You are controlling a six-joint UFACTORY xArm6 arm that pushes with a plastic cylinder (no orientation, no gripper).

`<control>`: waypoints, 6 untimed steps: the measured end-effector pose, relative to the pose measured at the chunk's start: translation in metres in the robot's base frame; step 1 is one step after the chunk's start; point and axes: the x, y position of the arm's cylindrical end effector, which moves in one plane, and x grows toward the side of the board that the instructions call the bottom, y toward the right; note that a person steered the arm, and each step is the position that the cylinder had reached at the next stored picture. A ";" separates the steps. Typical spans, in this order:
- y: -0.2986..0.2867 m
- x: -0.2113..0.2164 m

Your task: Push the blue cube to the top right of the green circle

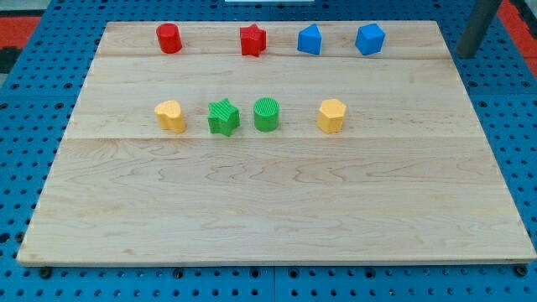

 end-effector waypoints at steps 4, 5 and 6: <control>-0.134 -0.028; -0.200 -0.008; -0.175 -0.029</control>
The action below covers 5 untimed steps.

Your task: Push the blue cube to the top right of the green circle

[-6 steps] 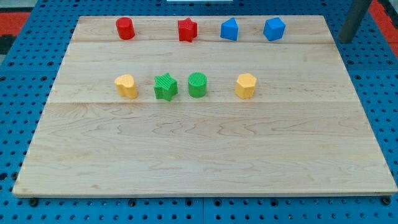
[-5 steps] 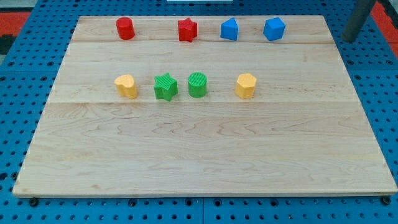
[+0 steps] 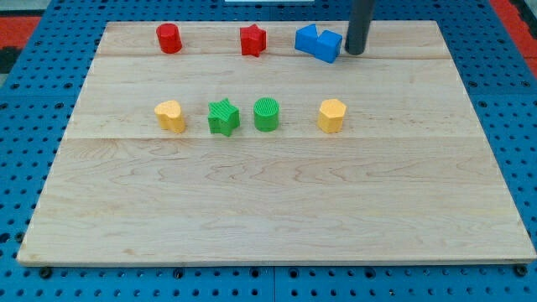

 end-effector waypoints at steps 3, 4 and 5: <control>-0.069 0.081; 0.029 0.052; -0.022 -0.024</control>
